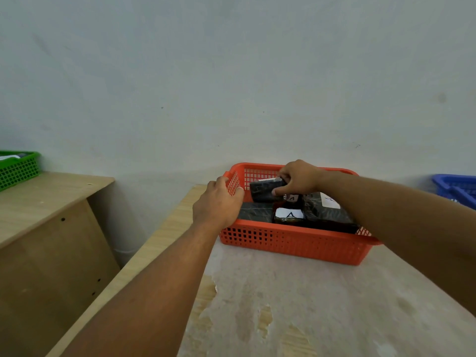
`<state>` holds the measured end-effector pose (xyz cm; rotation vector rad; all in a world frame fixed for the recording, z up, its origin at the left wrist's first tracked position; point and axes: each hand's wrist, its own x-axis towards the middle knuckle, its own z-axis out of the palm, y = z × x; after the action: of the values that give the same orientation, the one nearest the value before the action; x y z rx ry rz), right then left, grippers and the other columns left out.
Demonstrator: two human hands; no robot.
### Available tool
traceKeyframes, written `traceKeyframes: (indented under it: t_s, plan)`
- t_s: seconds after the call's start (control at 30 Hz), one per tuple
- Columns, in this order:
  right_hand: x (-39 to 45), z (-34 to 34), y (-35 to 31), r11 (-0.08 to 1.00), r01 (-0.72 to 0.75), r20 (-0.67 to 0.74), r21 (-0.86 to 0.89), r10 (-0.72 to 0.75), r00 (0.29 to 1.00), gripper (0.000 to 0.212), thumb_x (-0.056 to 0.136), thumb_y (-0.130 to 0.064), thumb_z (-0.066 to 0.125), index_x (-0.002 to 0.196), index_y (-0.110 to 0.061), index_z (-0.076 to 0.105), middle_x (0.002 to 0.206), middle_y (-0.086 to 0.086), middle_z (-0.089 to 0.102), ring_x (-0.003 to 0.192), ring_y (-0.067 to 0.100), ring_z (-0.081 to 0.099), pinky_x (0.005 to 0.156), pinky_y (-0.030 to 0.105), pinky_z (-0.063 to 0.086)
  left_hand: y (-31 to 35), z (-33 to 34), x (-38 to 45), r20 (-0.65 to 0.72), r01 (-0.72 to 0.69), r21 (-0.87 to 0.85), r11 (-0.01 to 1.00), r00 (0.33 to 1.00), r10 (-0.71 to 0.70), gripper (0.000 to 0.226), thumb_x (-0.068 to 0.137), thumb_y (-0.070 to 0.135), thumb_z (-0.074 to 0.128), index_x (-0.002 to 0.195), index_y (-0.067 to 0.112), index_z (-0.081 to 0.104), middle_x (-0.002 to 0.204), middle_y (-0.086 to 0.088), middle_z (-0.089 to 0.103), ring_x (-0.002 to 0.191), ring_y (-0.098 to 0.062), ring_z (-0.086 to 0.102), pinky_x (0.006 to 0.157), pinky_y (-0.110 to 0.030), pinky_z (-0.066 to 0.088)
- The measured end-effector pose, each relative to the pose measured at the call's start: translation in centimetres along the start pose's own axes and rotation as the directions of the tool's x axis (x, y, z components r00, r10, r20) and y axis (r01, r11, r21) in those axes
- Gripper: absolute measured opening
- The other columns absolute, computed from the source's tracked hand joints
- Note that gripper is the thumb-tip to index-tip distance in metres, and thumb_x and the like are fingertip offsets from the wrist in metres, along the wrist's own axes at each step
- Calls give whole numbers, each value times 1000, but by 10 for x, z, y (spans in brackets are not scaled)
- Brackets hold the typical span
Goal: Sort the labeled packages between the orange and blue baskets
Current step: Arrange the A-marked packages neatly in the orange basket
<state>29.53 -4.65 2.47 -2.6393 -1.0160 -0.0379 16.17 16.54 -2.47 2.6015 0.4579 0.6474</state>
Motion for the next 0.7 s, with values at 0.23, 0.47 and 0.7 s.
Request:
traceKeyframes:
  t_s: [0.23, 0.47, 0.7]
  plan:
    - [10, 23, -18, 995, -15, -103, -101, 5, 995, 44, 70, -47, 83, 81, -27, 45, 85, -5, 56, 76, 17, 55, 56, 31, 40, 2, -3, -2, 8, 11, 6, 1000, 1000, -11, 67, 87, 67, 29, 142, 27, 34, 132, -2, 52, 111, -25, 56, 81, -43, 46]
    - [12, 25, -24, 961, 43, 150, -274, -2, 989, 54, 95, -39, 58, 140, -14, 46, 149, 11, 40, 130, 28, 45, 108, 43, 39, 4, -4, -2, 5, 21, -24, 999, 1000, -21, 64, 89, 66, 25, 140, 28, 36, 131, -1, 54, 111, -24, 55, 81, -42, 44]
    - [-25, 5, -59, 976, 216, 250, -31, -202, 947, 69, 79, -57, 73, 137, -25, 53, 135, -3, 53, 121, 16, 53, 102, 39, 47, 8, -11, -9, -52, 65, -104, 992, 996, -70, 64, 87, 69, 18, 135, 32, 38, 124, 1, 59, 105, -24, 57, 80, -43, 45]
